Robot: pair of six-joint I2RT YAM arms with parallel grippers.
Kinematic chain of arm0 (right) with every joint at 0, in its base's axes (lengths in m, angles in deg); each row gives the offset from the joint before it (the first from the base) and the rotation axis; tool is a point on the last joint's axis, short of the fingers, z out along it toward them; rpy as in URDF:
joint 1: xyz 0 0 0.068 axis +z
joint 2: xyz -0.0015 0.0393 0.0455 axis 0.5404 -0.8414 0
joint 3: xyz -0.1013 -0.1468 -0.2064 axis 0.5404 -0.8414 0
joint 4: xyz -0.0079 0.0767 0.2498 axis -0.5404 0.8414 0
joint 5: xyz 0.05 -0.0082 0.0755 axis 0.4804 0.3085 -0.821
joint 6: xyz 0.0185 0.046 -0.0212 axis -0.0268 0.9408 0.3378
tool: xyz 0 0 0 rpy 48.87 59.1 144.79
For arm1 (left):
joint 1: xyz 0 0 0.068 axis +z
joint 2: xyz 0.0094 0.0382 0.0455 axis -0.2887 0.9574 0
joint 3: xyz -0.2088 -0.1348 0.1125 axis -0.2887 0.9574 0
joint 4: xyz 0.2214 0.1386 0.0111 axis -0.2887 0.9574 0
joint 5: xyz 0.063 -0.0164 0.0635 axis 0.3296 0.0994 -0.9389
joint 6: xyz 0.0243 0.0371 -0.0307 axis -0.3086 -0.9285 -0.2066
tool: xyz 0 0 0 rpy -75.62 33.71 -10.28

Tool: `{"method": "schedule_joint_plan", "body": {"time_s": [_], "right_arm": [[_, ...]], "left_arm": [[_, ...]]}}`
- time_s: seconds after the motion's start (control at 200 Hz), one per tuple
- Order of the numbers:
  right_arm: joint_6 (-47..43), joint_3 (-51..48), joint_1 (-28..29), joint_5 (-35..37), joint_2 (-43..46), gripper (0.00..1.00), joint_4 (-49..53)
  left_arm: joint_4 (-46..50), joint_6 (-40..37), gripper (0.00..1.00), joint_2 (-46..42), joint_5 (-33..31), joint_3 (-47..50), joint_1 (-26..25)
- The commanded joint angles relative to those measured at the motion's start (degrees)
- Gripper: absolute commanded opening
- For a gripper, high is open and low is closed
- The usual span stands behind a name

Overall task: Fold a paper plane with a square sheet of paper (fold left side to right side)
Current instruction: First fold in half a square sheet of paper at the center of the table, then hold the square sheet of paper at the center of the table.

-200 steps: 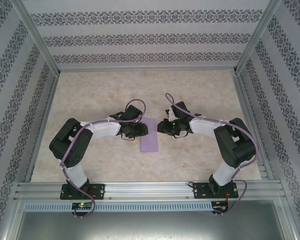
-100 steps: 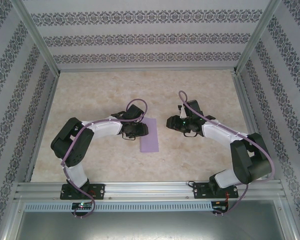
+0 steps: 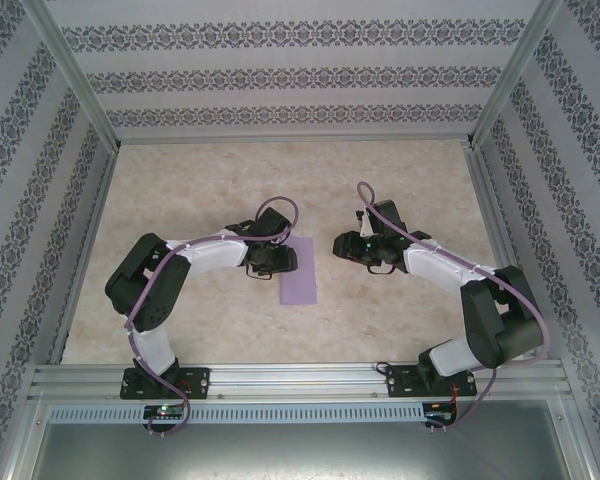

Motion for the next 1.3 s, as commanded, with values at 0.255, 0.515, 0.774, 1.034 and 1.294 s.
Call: {"method": "schedule_joint_plan", "body": {"time_s": [0.255,0.515,0.774,1.034,1.294], "right_arm": [[0.00,0.02,1.66,-3.22,-2.34,0.42,-0.70],[0.18,1.12,3.06,-2.95,-3.47,0.41,-0.69],[0.45,1.53,3.91,-4.01,-4.09,0.40,-0.66],[3.64,3.87,6.62,-10.78,-10.55,0.07,-5.28],[4.06,7.36,8.14,-11.04,-16.88,0.00,-4.96]], "left_arm": [[1.09,-0.54,0.51,2.62,-0.62,-0.33,-1.34],[0.90,0.89,0.51,2.35,-1.67,0.06,-1.34],[1.16,0.72,0.50,2.23,-1.88,0.19,-1.34],[1.16,0.67,0.50,2.28,-1.91,0.15,-1.34],[1.21,0.72,0.50,2.29,-1.73,0.14,-1.34]]}}
